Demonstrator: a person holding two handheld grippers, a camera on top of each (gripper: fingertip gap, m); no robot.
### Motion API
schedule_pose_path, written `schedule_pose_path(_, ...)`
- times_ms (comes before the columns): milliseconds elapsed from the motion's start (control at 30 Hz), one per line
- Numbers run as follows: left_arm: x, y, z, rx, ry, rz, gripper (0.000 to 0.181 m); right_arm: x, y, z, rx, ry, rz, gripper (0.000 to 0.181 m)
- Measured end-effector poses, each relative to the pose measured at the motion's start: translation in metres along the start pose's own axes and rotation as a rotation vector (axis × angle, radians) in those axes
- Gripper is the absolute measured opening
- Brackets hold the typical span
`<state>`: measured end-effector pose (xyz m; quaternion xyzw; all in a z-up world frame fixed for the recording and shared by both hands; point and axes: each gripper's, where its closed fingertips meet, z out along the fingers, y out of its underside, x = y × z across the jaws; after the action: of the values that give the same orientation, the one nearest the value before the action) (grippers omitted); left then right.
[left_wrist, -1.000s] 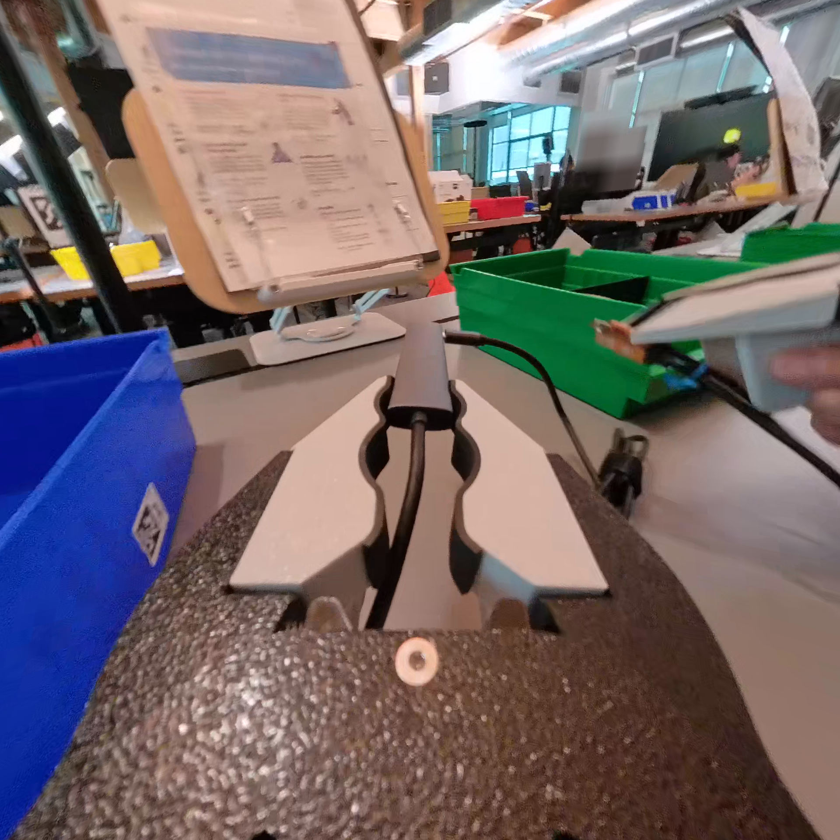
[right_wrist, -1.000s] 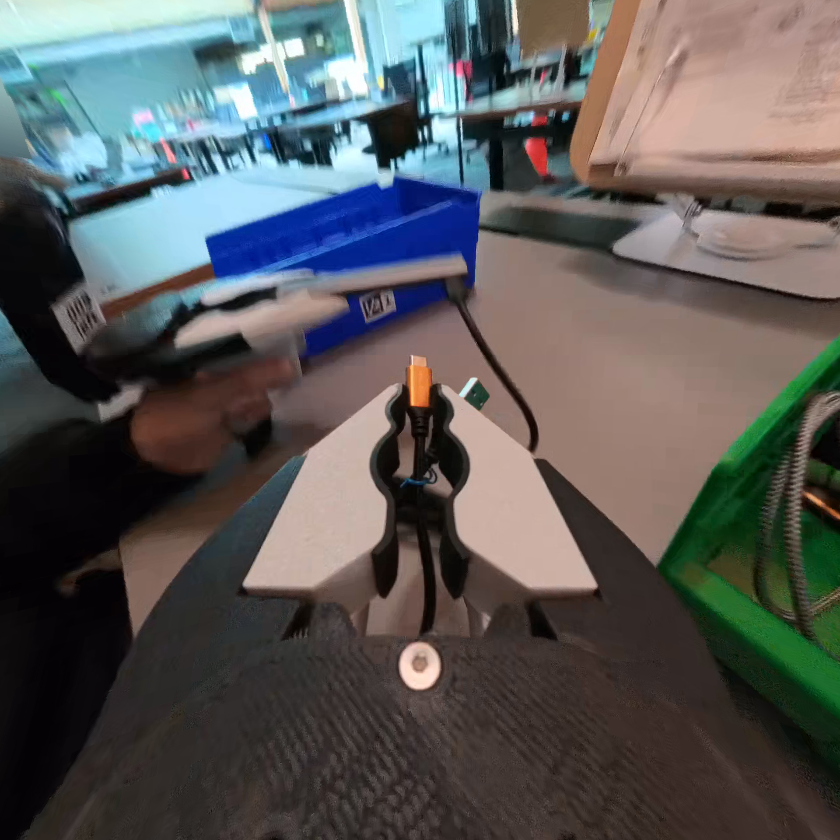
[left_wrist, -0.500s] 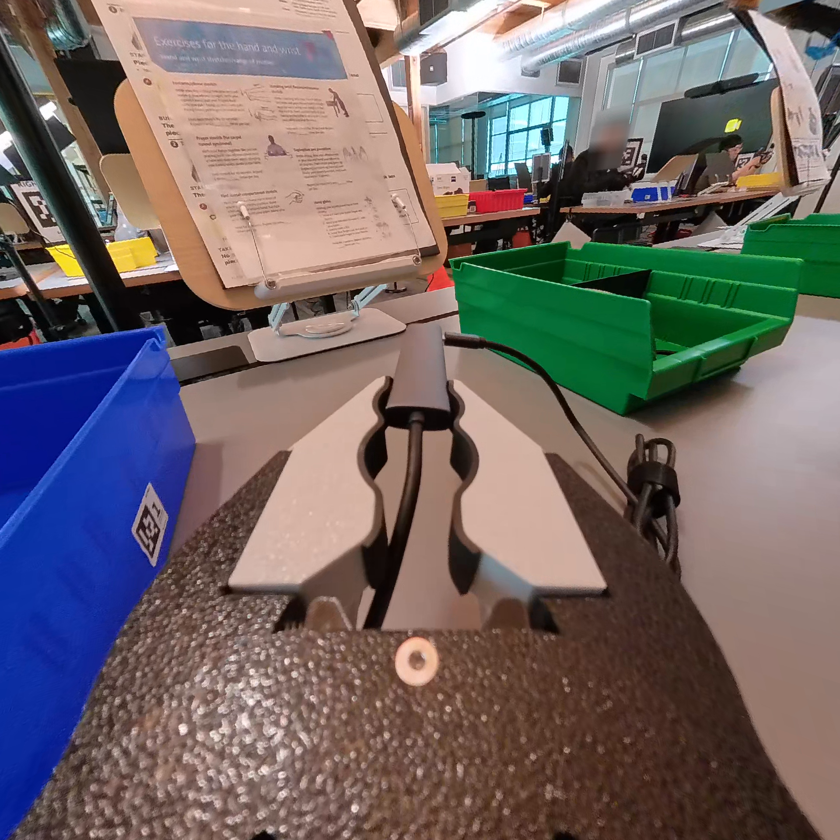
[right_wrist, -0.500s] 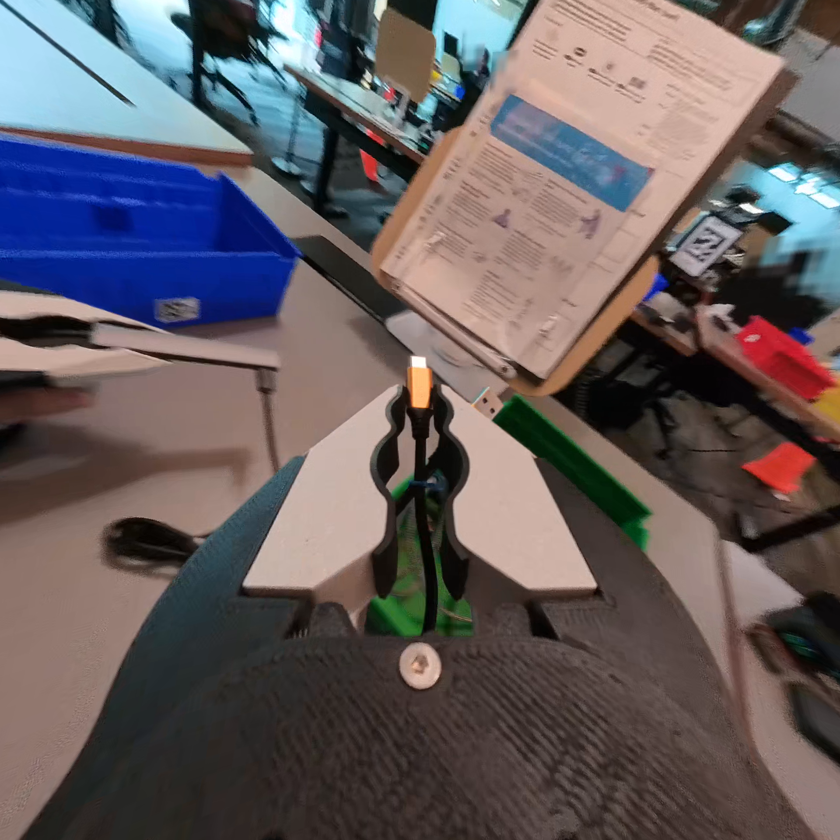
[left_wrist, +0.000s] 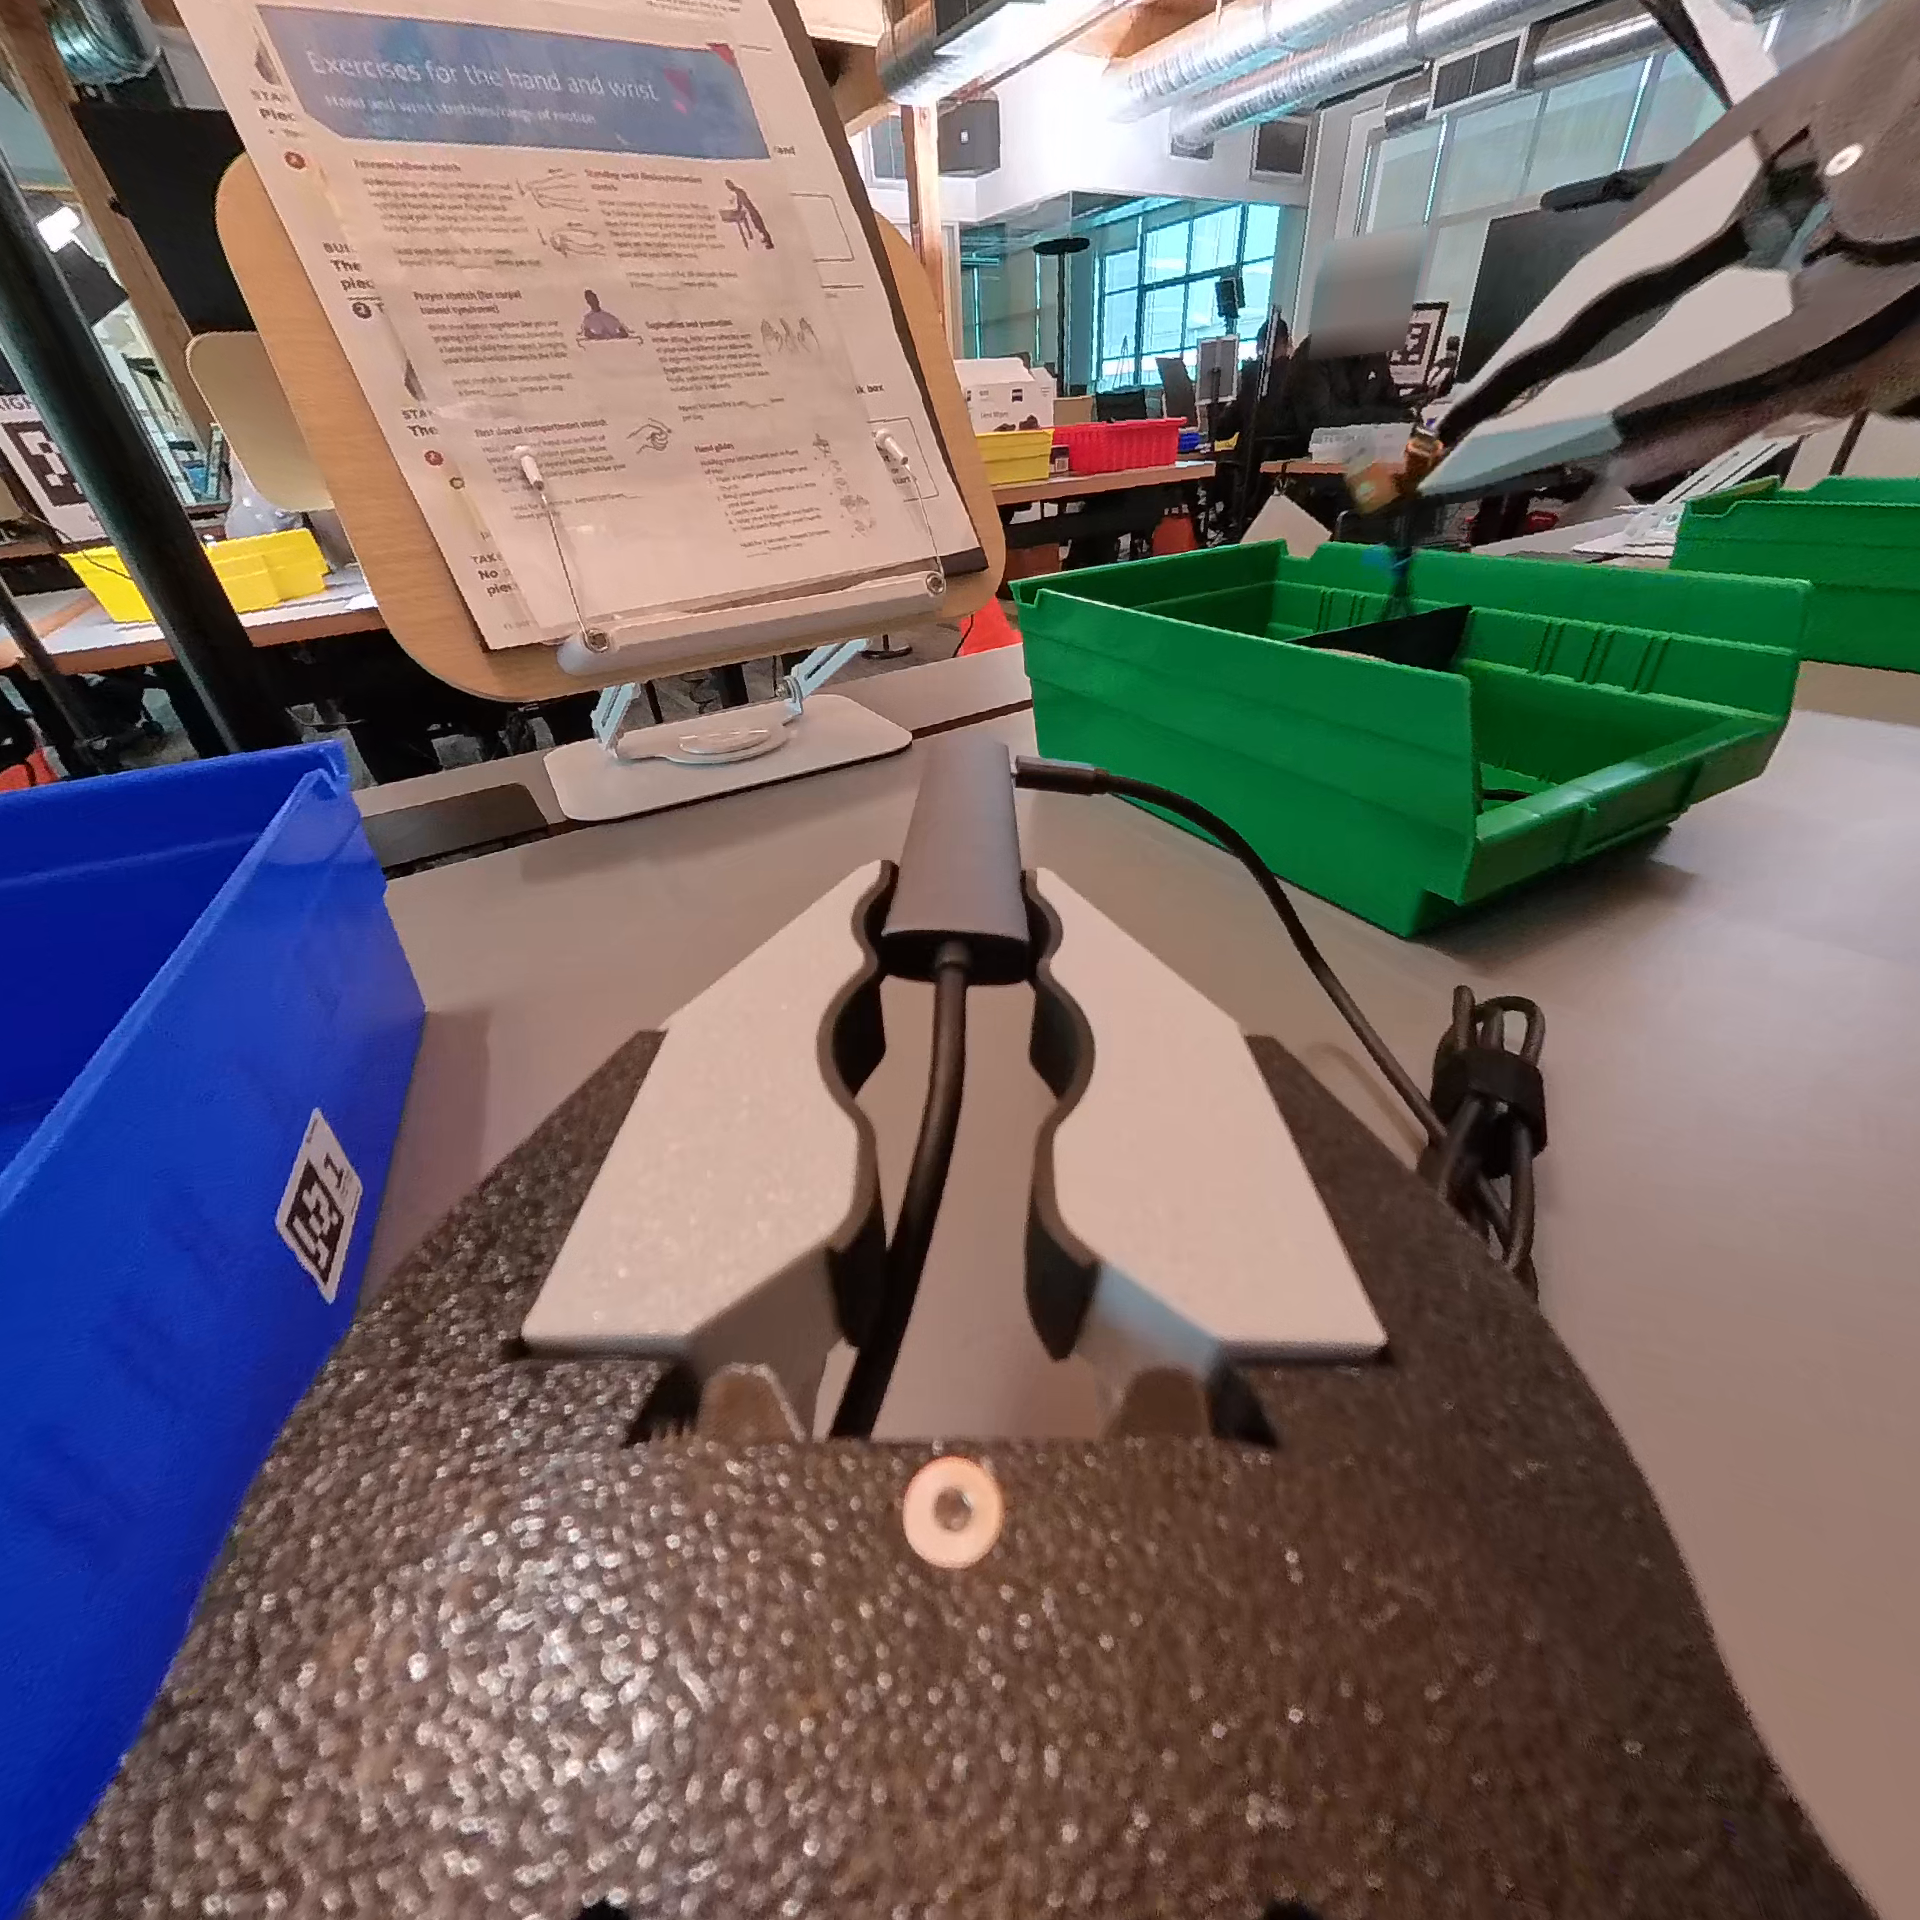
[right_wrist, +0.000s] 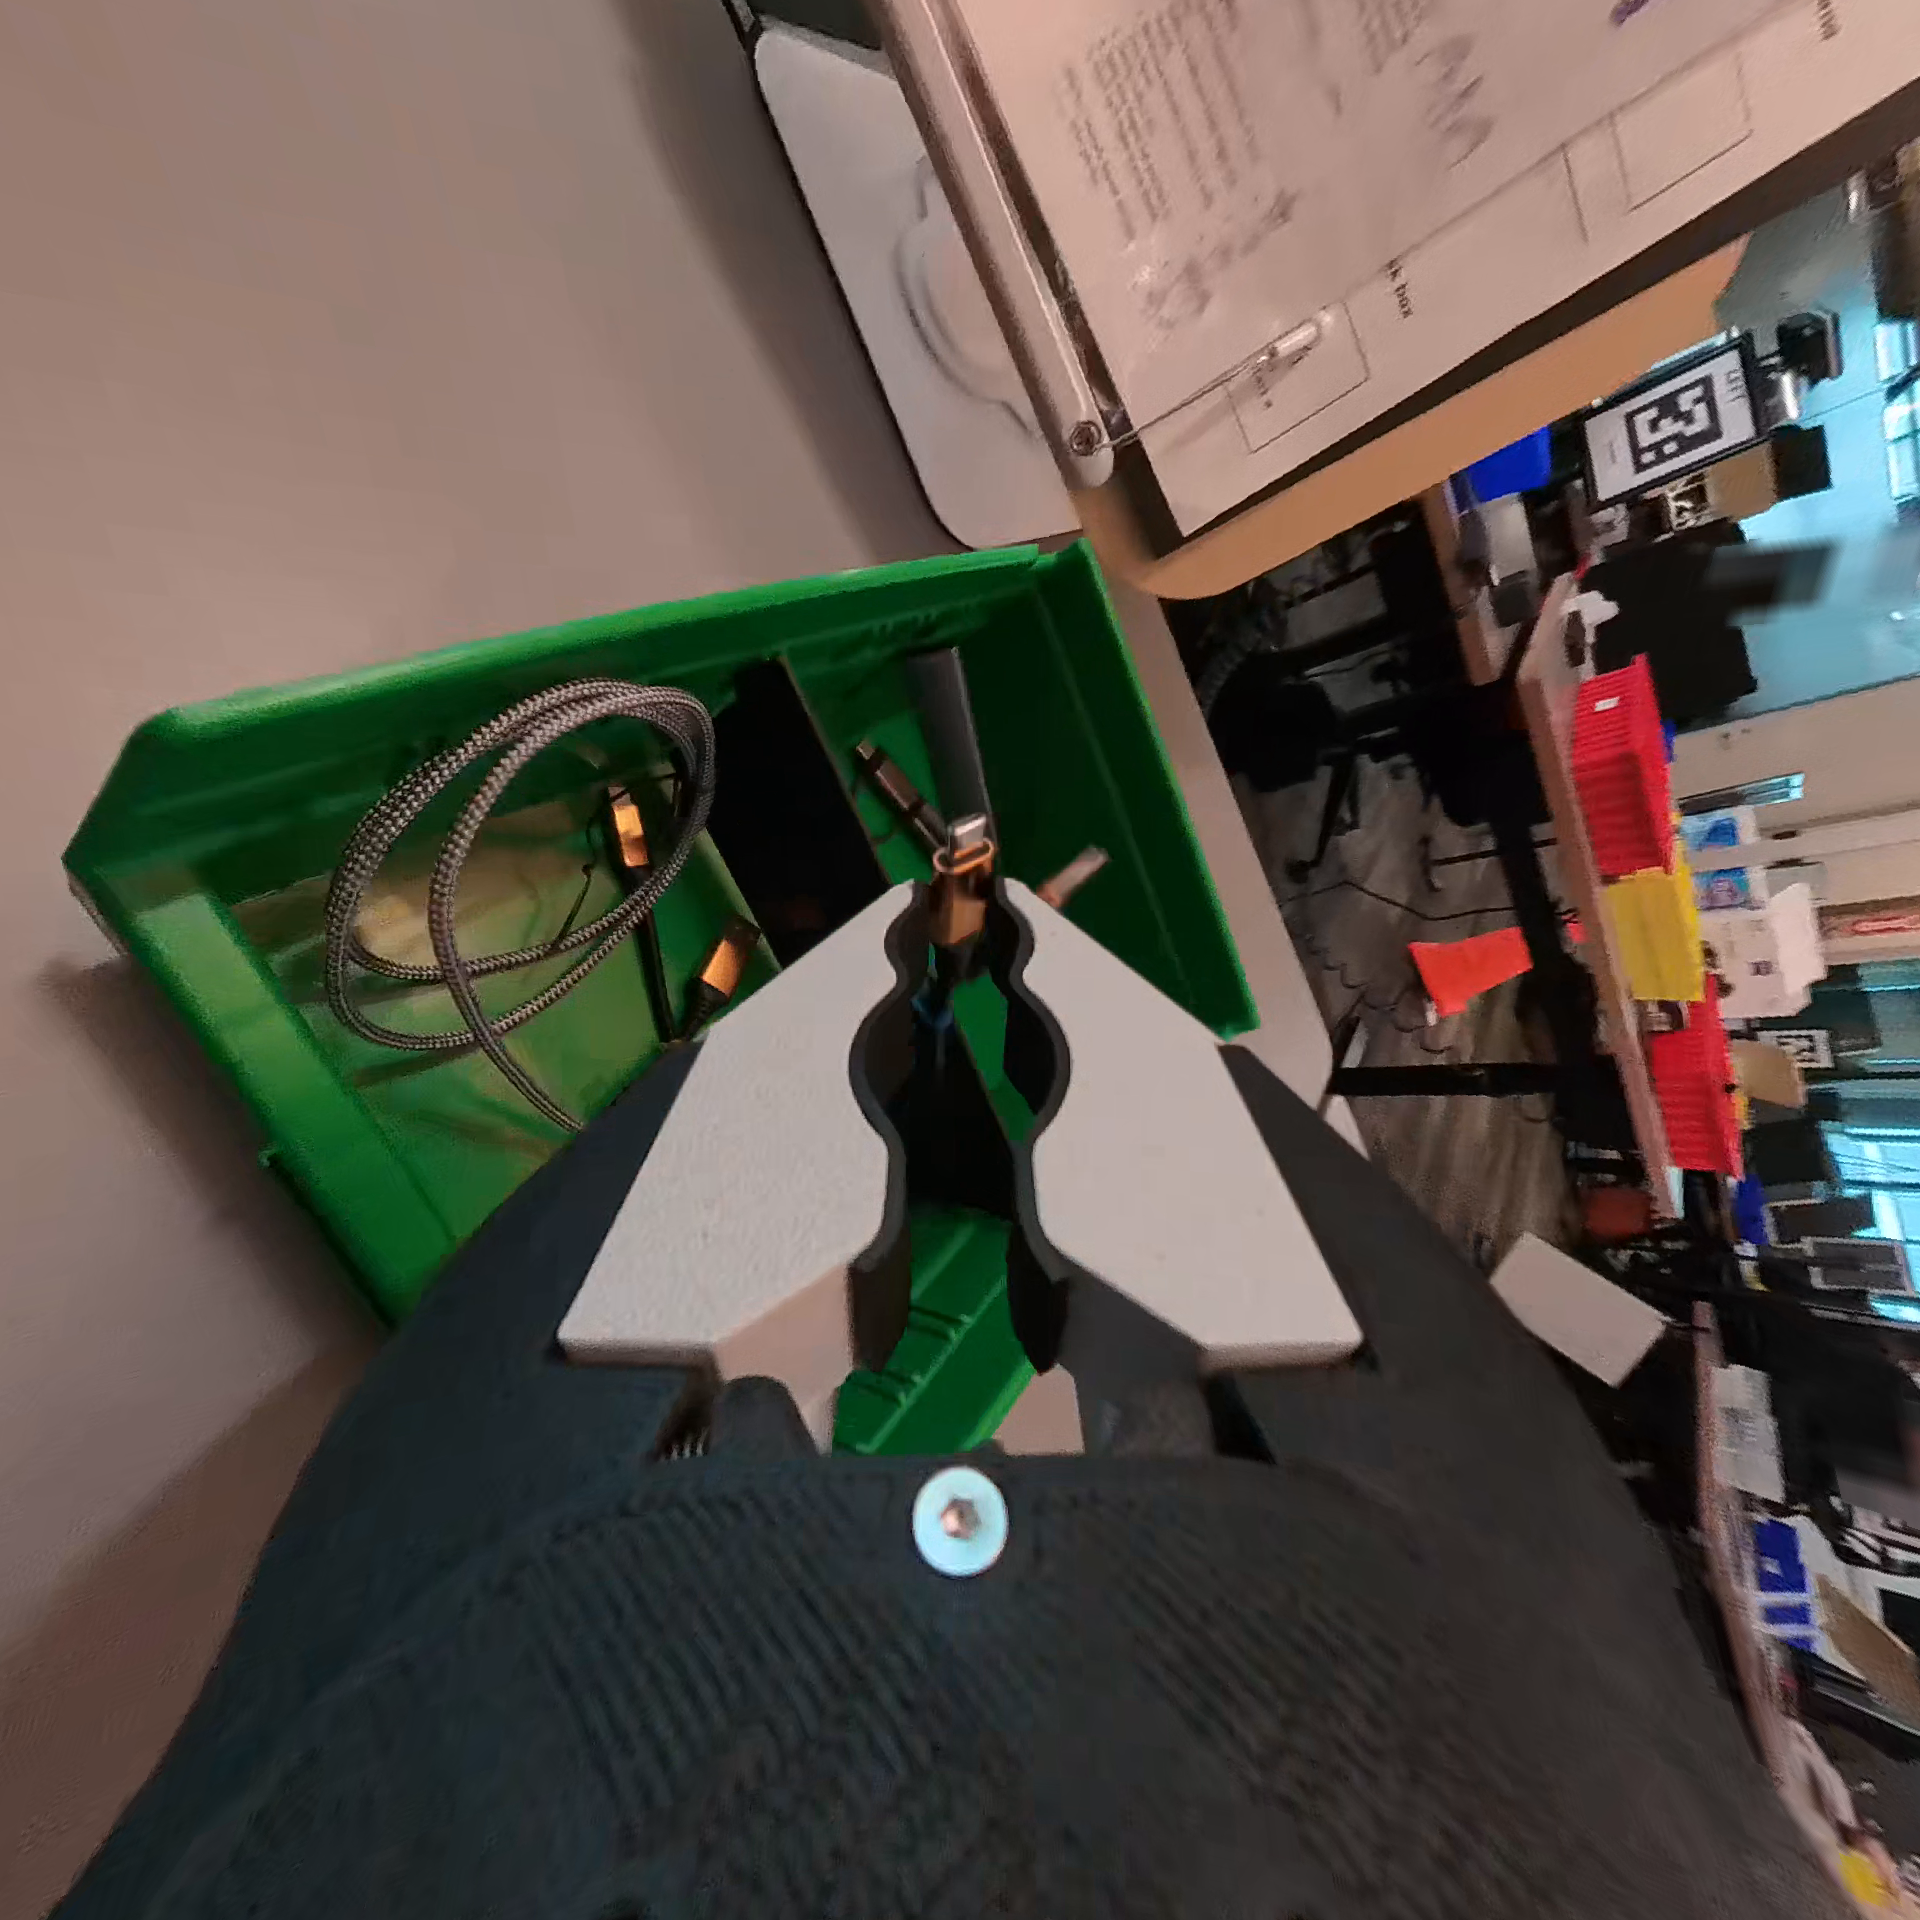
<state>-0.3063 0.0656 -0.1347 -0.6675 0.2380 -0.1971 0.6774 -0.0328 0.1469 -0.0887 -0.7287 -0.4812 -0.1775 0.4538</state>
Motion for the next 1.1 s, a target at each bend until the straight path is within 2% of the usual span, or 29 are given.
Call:
schedule_pose_path(133, 0.000, 0.000, 0.000, -0.002, 0.007, -0.008, 0.021, -0.022, 0.008, 0.012, -0.013, -0.113, 0.050, 0.006)
schedule_pose_path(367, 0.001, 0.000, 0.001, -0.004, 0.012, -0.005, 0.021, -0.036, 0.004, 0.012, -0.027, -0.173, 0.143, 0.006)
schedule_pose_path(433, 0.001, 0.000, 0.001, -0.003, 0.016, -0.008, 0.021, -0.020, 0.016, 0.008, -0.109, -0.084, 0.123, 0.006)
schedule_pose_path(567, 0.001, 0.001, 0.001, -0.007, 0.018, -0.012, 0.021, 0.021, 0.033, -0.025, -0.287, 0.139, -0.026, 0.006)
schedule_pose_path(667, 0.001, 0.000, 0.002, -0.003, 0.020, -0.011, 0.021, 0.013, 0.031, -0.035, -0.335, 0.086, -0.125, 0.006)
schedule_pose_path(767, 0.001, -0.001, 0.001, 0.002, 0.022, -0.010, 0.021, -0.025, 0.035, -0.023, -0.363, -0.079, -0.144, 0.006)
schedule_pose_path(833, 0.001, -0.001, 0.001, 0.007, 0.022, -0.012, 0.021, -0.043, 0.030, -0.013, -0.325, -0.109, -0.101, 0.040)
schedule_pose_path(933, 0.001, -0.002, 0.000, 0.014, 0.026, -0.018, 0.021, -0.043, 0.001, -0.013, -0.193, -0.051, 0.067, 0.072)
schedule_pose_path(967, 0.001, -0.003, 0.000, 0.018, 0.028, -0.017, 0.021, -0.045, -0.016, -0.015, -0.109, -0.053, 0.148, 0.076)
schedule_pose_path(1033, 0.003, -0.004, 0.000, 0.033, 0.049, -0.013, 0.021, -0.069, -0.063, -0.021, 0.108, -0.173, 0.336, 0.090)
schedule_pose_path(1100, 0.005, -0.006, 0.000, 0.044, 0.071, -0.015, 0.021, -0.106, -0.111, -0.027, 0.332, -0.332, 0.443, 0.080)
